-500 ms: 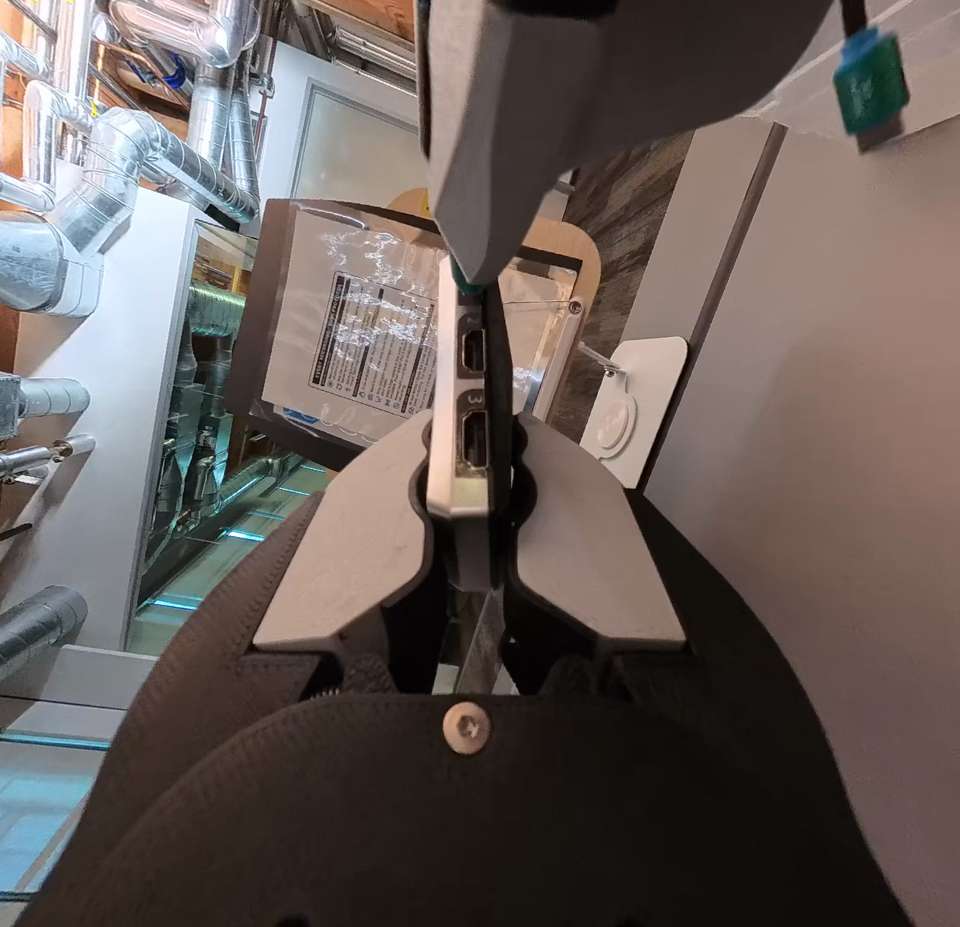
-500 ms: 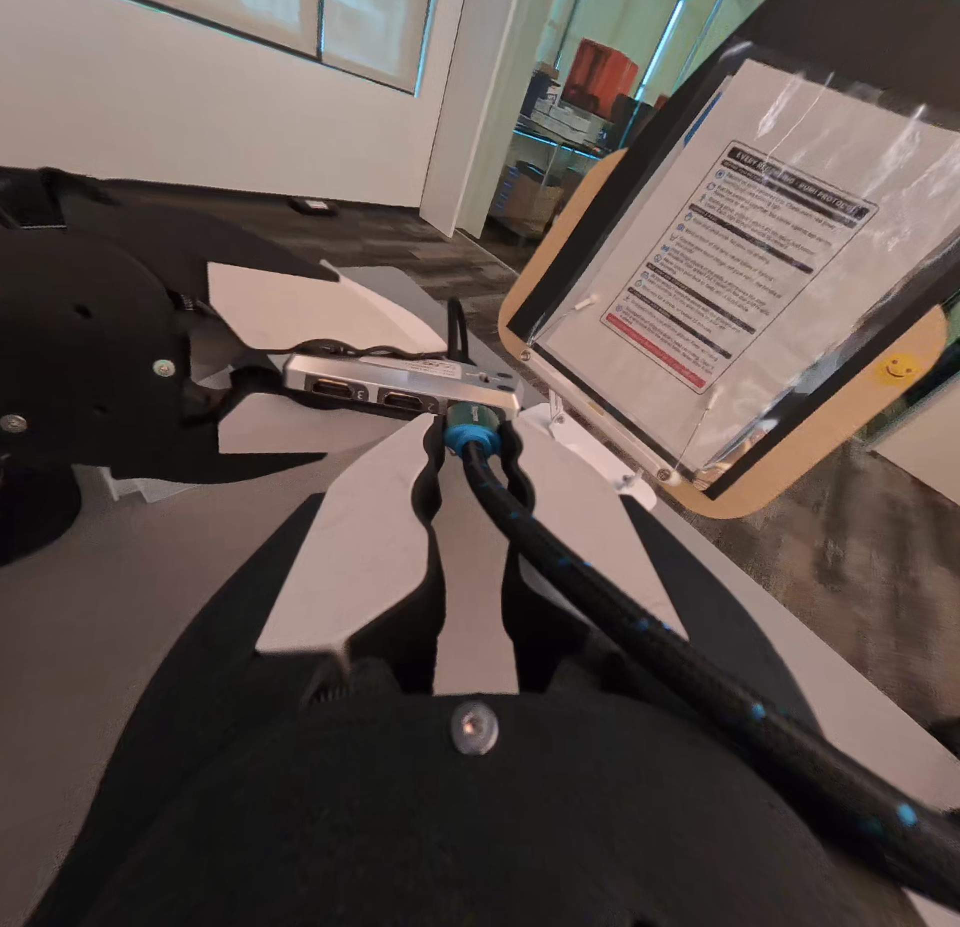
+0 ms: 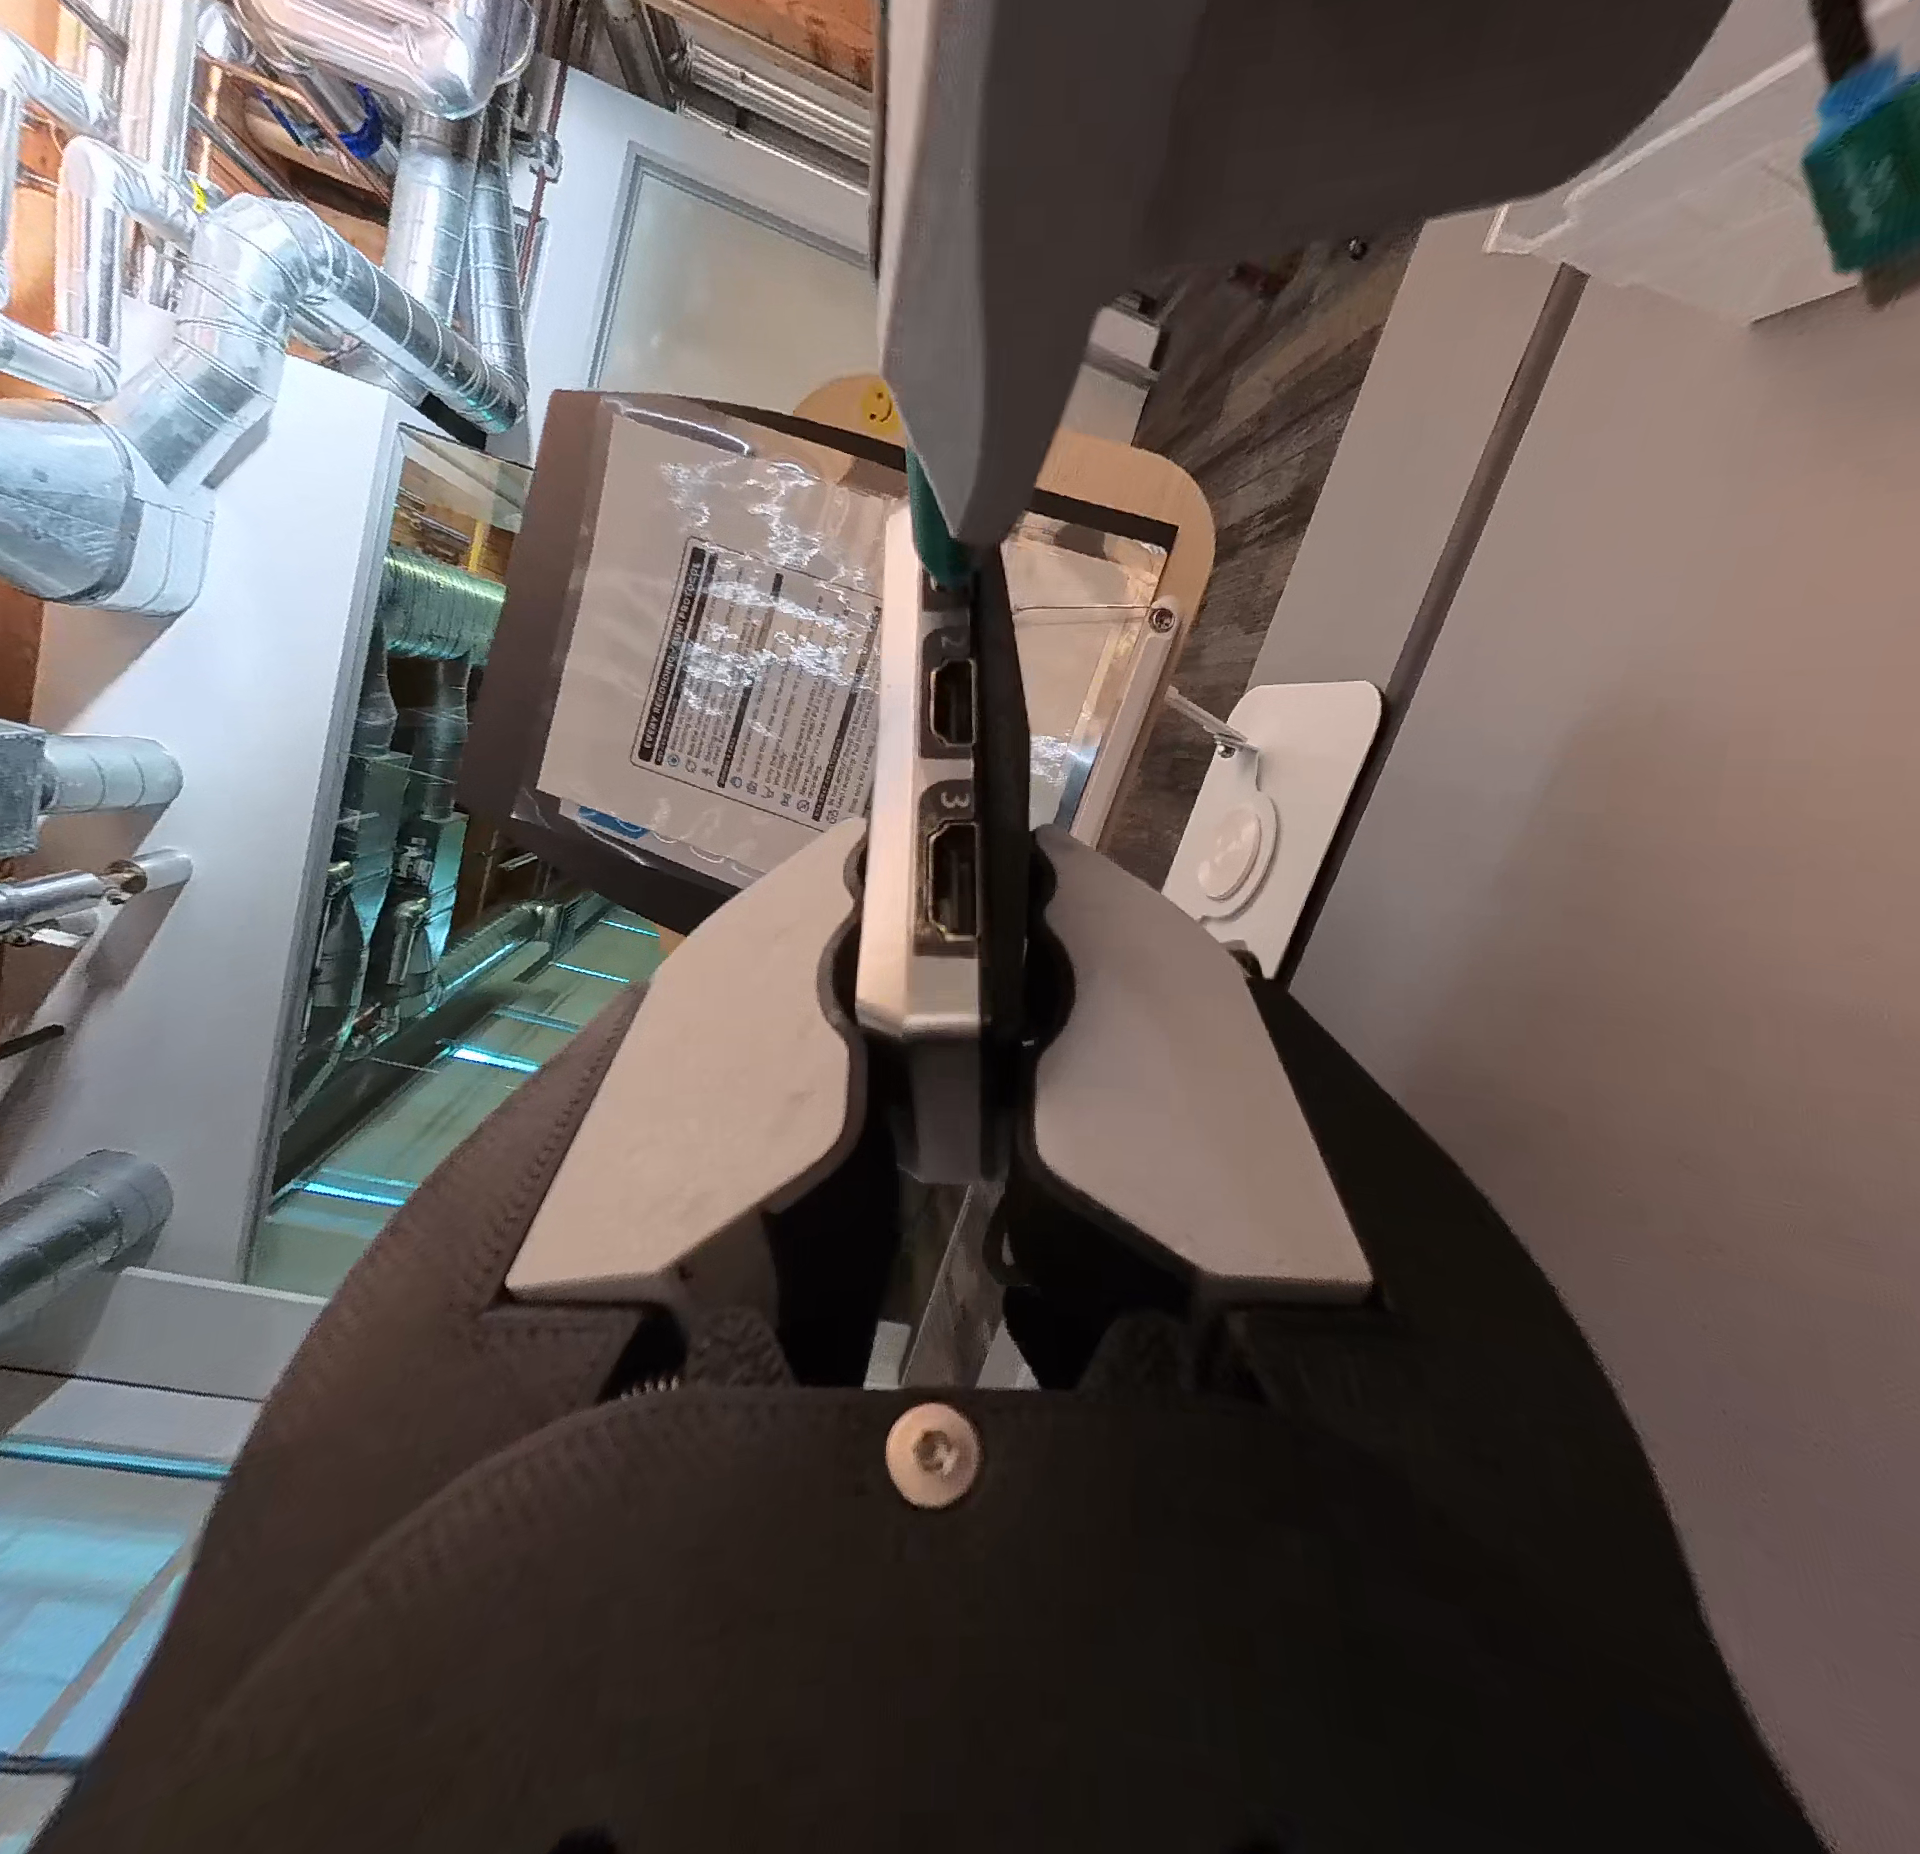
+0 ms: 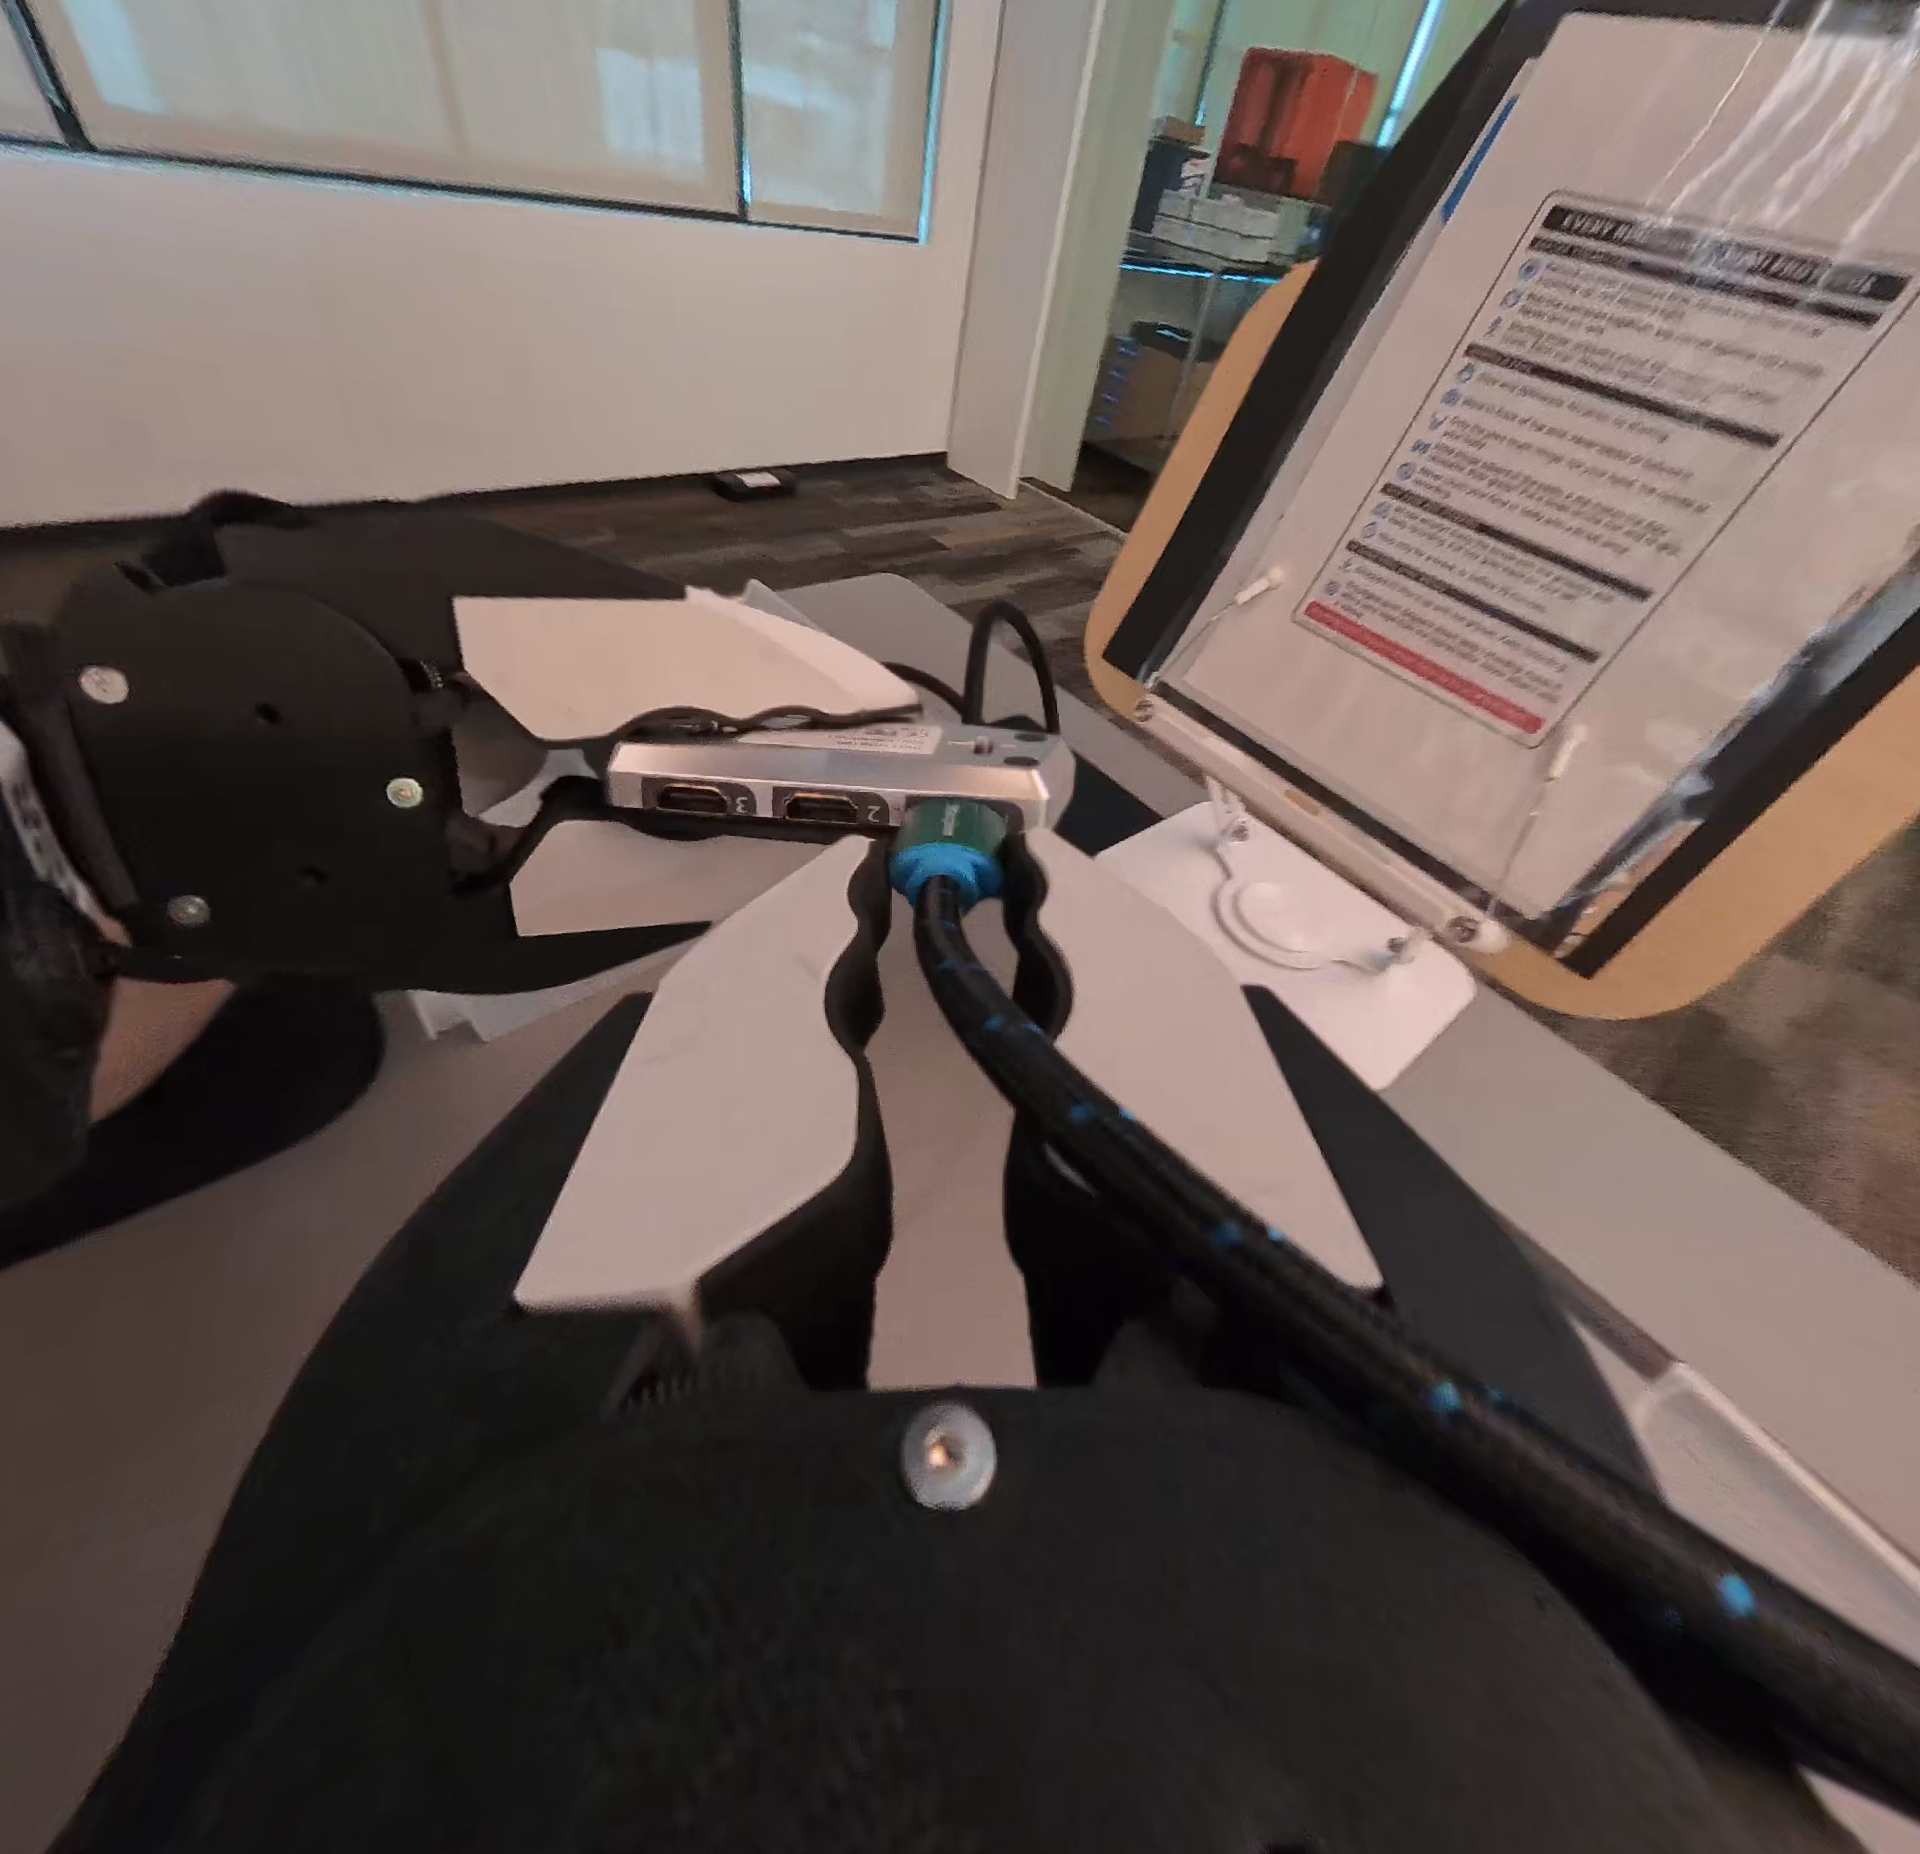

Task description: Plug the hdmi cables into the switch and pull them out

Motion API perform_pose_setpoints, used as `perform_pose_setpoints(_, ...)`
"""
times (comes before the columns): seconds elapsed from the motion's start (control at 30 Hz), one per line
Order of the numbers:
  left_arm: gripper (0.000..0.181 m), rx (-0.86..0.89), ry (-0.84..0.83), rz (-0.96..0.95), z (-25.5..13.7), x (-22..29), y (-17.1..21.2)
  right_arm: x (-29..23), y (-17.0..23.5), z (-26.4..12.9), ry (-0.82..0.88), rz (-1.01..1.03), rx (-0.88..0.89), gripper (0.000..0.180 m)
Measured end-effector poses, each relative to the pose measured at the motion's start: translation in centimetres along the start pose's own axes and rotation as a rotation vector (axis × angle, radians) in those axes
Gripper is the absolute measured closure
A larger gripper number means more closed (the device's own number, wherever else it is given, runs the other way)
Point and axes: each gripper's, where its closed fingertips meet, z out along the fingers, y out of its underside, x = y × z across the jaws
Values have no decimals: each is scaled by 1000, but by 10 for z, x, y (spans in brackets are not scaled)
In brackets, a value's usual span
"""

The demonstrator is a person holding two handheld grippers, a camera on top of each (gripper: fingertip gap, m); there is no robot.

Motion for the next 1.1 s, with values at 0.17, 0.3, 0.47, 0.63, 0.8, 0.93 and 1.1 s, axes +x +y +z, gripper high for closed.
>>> perform_pose_setpoints(0.17,159,-142,-20,-12,7,-6,27,6,-10,-9,182,-201,0,158)
perform_pose_setpoints(0.3,158,-199,-12,-120,9,-31,76,10,-49,-66,228,-211,94,159)
perform_pose_setpoints(0.47,158,-99,-6,-266,-7,-55,70,36,-34,-110,-26,116,30,159)
perform_pose_setpoints(0.63,158,-9,19,-262,-21,-54,40,83,25,-134,-96,382,-141,159)
perform_pose_setpoints(0.8,158,12,15,-223,-27,-52,27,94,97,-147,-78,491,-457,159)
perform_pose_setpoints(0.93,158,3,13,-211,-27,-51,26,99,116,-137,-73,616,-523,159)
perform_pose_setpoints(1.1,158,-6,19,-198,-26,-49,26,116,163,-131,60,674,-724,159)
